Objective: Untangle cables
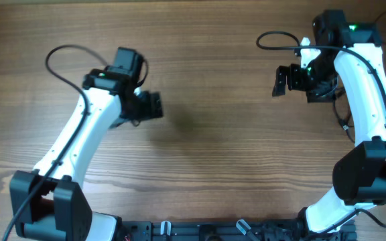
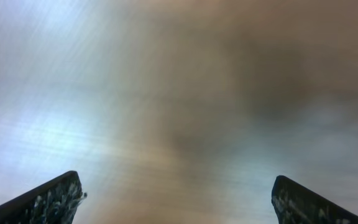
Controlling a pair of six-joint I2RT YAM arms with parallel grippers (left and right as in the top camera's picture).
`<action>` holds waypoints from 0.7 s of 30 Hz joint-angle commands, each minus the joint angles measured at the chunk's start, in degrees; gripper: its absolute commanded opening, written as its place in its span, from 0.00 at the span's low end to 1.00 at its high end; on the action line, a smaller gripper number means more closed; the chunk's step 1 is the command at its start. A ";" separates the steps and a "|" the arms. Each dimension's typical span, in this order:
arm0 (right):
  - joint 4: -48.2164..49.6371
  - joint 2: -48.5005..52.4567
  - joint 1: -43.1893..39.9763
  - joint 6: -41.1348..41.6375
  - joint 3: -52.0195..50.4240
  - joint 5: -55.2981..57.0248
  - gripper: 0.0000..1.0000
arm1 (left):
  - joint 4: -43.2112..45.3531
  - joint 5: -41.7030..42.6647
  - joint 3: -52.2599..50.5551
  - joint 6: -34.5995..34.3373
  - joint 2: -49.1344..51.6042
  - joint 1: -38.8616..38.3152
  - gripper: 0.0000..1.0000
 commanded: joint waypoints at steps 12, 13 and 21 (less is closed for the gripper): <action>23.08 -35.52 -0.02 5.29 -32.30 3.45 1.00 | 4.68 2.25 -12.11 3.34 -22.01 5.18 1.00; 25.62 -40.74 -0.02 5.88 -35.34 3.43 1.00 | 8.09 2.23 -15.19 3.34 -26.88 4.74 1.00; 32.24 -66.53 -0.04 6.62 -43.65 4.09 1.00 | 18.95 2.23 -29.33 -0.35 -56.59 3.96 1.00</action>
